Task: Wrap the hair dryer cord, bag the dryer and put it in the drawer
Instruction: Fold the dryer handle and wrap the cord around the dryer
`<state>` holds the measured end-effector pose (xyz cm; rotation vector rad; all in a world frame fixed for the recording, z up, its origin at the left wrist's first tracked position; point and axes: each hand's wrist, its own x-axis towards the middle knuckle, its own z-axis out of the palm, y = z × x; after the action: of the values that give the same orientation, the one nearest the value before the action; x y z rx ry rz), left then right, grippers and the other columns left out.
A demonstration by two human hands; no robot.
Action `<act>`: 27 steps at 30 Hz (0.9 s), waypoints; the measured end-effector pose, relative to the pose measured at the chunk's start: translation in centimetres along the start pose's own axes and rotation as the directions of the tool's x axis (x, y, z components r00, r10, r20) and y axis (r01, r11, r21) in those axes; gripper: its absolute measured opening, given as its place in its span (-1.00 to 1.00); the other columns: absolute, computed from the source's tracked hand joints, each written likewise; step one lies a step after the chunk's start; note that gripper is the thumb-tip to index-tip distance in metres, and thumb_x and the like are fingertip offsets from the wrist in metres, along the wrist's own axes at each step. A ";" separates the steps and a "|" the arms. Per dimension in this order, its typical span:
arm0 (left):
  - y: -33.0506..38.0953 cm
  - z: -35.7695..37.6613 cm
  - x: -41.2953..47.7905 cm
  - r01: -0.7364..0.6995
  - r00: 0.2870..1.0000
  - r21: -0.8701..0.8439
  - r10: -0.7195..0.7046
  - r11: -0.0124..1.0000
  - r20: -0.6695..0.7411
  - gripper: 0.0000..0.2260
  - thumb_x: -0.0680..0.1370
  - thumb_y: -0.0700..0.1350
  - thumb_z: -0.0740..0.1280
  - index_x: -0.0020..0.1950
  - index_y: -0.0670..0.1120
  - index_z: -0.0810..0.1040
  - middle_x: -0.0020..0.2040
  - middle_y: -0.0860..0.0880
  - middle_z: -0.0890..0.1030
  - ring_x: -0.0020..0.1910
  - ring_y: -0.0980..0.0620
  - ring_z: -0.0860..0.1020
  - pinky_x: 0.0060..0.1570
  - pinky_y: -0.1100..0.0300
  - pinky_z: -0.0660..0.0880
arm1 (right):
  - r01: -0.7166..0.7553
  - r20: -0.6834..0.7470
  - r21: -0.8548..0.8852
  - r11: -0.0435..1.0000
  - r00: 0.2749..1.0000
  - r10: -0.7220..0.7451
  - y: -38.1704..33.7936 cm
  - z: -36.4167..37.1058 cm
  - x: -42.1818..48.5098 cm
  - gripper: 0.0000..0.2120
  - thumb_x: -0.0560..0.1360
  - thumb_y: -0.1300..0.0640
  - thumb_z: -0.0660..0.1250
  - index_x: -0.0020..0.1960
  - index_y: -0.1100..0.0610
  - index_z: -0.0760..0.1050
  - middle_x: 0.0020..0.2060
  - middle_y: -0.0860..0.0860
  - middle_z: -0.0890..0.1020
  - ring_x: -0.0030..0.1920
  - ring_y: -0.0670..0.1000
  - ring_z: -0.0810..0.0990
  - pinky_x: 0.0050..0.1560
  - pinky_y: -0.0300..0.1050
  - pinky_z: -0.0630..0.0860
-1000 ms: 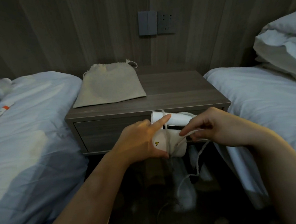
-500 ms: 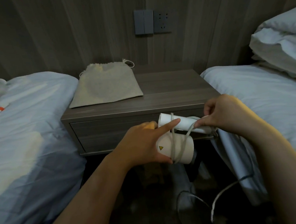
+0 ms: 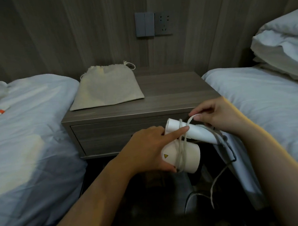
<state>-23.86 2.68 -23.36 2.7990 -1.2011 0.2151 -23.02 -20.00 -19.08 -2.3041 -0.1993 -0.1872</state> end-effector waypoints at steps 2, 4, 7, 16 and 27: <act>0.3 0.1 -0.1 -0.019 1.000 0.009 0.019 1.000 -0.001 -0.07 0.31 0.37 0.32 0.44 0.33 -0.27 0.05 0.02 0.44 -0.05 0.09 0.38 -0.14 0.21 0.26 | -0.021 0.018 0.035 0.999 1.000 0.020 -0.2 0.6 0.1 -0.86 0.41 0.25 0.44 -0.20 0.01 0.66 -0.51 -0.09 0.62 -0.48 -0.21 0.50 -0.38 -0.43 0.43; 0.4 0.2 -0.1 -0.033 0.999 0.003 0.033 0.999 0.006 -0.08 0.33 0.36 0.32 0.44 0.32 -0.27 0.10 0.01 0.45 0.01 0.07 0.41 -0.12 0.21 0.24 | -0.001 0.047 0.024 1.000 0.999 0.000 -0.2 1.1 0.1 -0.80 0.43 0.25 0.42 -0.22 -0.04 0.64 -0.39 0.01 0.68 -0.38 -0.12 0.56 -0.27 -0.32 0.50; 0.3 0.4 -0.2 -0.048 0.999 0.004 0.048 0.999 -0.011 -0.10 0.33 0.35 0.33 0.45 0.32 -0.22 0.13 -0.01 0.45 0.03 0.05 0.42 -0.11 0.22 0.22 | 0.009 0.053 0.051 0.999 0.999 -0.011 -0.1 1.4 0.2 -0.80 0.45 0.25 0.40 -0.18 -0.05 0.66 -0.23 0.13 0.71 -0.22 0.12 0.64 -0.10 -0.07 0.58; 0.4 1.0 -0.3 -0.051 0.998 -0.075 0.053 0.996 0.027 -0.16 0.32 0.33 0.36 0.47 0.26 -0.03 0.29 -0.03 0.41 0.20 0.01 0.42 0.10 0.12 0.41 | 0.028 0.184 0.050 0.998 0.982 -0.037 0.5 1.4 0.3 -0.76 0.49 0.27 0.33 -0.20 -0.02 0.65 -0.29 0.11 0.68 -0.38 -0.09 0.52 -0.33 -0.33 0.44; 0.4 0.5 -0.4 0.057 0.997 -0.317 -0.041 0.947 0.058 -0.15 0.27 0.24 0.47 0.45 0.28 0.09 0.35 0.08 0.39 0.29 0.09 0.36 0.23 0.22 0.28 | -0.063 0.132 0.213 0.975 0.991 0.036 2.4 0.6 1.1 -0.86 0.40 0.20 0.45 -0.33 0.05 0.63 -0.42 -0.04 0.64 -0.42 -0.22 0.53 -0.36 -0.39 0.42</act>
<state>-24.32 2.63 -23.90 2.5608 -1.0644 -0.0512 -21.42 -21.06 -20.94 -2.1021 -0.2157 0.0075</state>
